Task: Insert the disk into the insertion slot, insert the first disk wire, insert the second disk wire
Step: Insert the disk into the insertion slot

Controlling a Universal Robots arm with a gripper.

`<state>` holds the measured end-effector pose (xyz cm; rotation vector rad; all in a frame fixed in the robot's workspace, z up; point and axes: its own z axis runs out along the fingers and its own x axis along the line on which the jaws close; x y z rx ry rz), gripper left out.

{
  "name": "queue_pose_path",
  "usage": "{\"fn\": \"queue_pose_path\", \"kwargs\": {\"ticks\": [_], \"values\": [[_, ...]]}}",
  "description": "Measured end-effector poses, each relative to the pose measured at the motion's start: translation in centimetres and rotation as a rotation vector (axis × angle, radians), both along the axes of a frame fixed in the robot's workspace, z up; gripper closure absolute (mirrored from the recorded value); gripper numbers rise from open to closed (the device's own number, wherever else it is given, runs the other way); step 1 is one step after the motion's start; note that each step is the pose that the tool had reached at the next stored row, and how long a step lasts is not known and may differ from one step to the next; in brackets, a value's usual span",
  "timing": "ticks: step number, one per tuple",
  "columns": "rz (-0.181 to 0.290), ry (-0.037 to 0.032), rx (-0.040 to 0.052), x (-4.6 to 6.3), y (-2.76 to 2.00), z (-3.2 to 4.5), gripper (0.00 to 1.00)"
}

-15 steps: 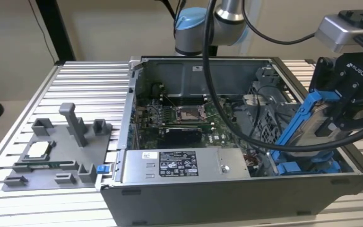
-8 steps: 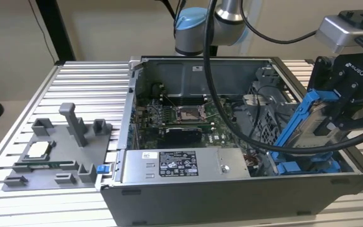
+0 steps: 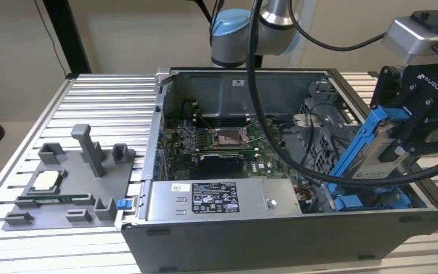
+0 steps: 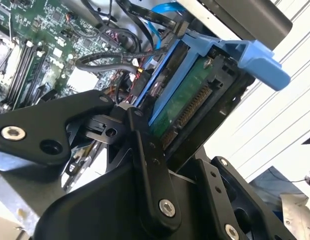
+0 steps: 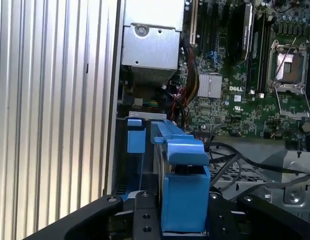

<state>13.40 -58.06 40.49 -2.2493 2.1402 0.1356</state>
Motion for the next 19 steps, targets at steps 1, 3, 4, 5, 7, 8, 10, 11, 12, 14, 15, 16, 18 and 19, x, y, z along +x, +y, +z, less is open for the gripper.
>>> {"fn": "queue_pose_path", "kwargs": {"ticks": [1, 3, 4, 5, 7, 8, 10, 11, 12, 14, 15, 16, 18, 19], "values": [[0.001, 0.0000, 0.0006, 0.01, -0.04, -0.03, 1.00], [0.001, -0.0002, 0.0019, 0.03, -0.08, -0.13, 1.00], [0.002, -0.0003, 0.0024, 0.07, -0.08, -0.18, 1.00], [0.002, -0.0001, 0.0029, 0.15, -0.10, -0.22, 1.00], [0.002, -0.0002, 0.0033, 0.37, -0.10, -0.24, 1.00], [0.002, -0.0002, 0.0035, 0.48, -0.10, -0.24, 1.00], [0.002, -0.0003, 0.0046, 0.52, -0.10, -0.24, 1.00], [0.002, -0.0003, 0.0056, 0.52, -0.11, -0.24, 1.00], [0.002, -0.0003, 0.0068, 0.52, -0.11, -0.20, 1.00], [0.002, -0.0004, 0.0104, 0.54, -0.11, 0.20, 1.00], [0.002, -0.0003, 0.0104, 0.54, -0.11, 0.38, 1.00], [0.003, -0.0005, 0.0105, 0.54, -0.10, 0.43, 1.00], [0.002, -0.0003, 0.0106, 0.53, -0.10, 0.43, 1.00], [0.002, -0.0003, 0.0107, 0.52, -0.10, 0.43, 1.00]]}}
